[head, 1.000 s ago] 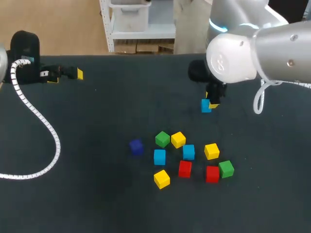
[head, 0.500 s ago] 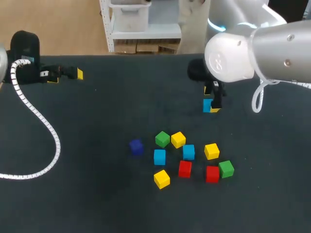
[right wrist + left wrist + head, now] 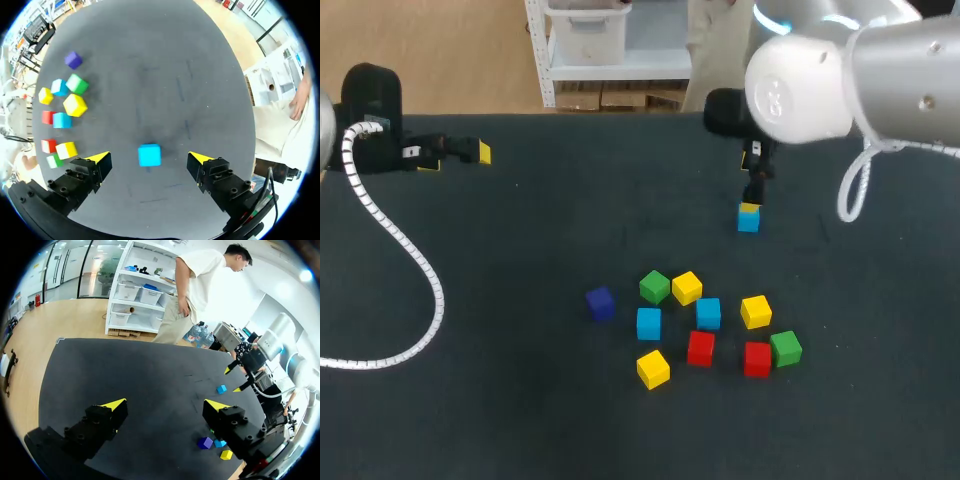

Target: Place the blue cubes, place green cubes on the blue cubes, place the yellow cubes on the green cubes, then place the red cubes on the yellow cubes, and place purple cube on the red cubes.

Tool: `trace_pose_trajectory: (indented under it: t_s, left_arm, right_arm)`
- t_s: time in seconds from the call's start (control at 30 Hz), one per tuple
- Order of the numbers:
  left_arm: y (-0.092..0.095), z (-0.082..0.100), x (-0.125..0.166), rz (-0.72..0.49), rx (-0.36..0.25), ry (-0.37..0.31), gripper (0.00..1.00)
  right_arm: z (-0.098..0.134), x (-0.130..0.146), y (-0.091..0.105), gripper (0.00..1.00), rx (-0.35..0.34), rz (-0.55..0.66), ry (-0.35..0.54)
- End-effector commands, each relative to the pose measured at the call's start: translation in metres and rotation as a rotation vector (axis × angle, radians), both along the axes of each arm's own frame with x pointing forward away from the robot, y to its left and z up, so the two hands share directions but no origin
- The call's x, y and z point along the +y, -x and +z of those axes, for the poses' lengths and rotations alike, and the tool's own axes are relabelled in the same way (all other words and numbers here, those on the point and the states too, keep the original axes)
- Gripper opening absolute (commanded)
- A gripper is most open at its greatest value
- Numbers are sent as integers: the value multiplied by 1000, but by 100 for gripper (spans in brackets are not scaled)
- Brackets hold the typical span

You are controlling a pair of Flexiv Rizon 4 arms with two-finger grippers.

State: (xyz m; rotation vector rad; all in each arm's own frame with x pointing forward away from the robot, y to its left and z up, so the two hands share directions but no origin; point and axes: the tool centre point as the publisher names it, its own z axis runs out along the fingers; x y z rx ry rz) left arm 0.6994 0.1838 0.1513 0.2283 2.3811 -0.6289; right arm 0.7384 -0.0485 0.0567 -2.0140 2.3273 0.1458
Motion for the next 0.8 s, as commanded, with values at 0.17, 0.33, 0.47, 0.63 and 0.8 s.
trace_pose_trajectory:
  t_s: [0.17, 0.33, 0.47, 0.63, 0.8]
  left_arm:
    - [0, -1, 1, -3, -4, 5, 100]
    - [0, -1, 1, -3, -4, 5, 100]
    - [0, -1, 1, -3, -4, 5, 100]
    - [0, -1, 1, -3, -4, 5, 100]
    - [0, -1, 1, -3, -4, 5, 100]
  right_arm:
    - [30, -1, 63, 100, -35, 82, -46]
    - [22, 9, 104, 100, -40, 126, -55]
    - [9, 16, 130, 100, -35, 143, -52]
    - [-7, 23, 143, 99, -12, 122, -53]
    - [-15, 29, 156, 93, -25, 122, -41]
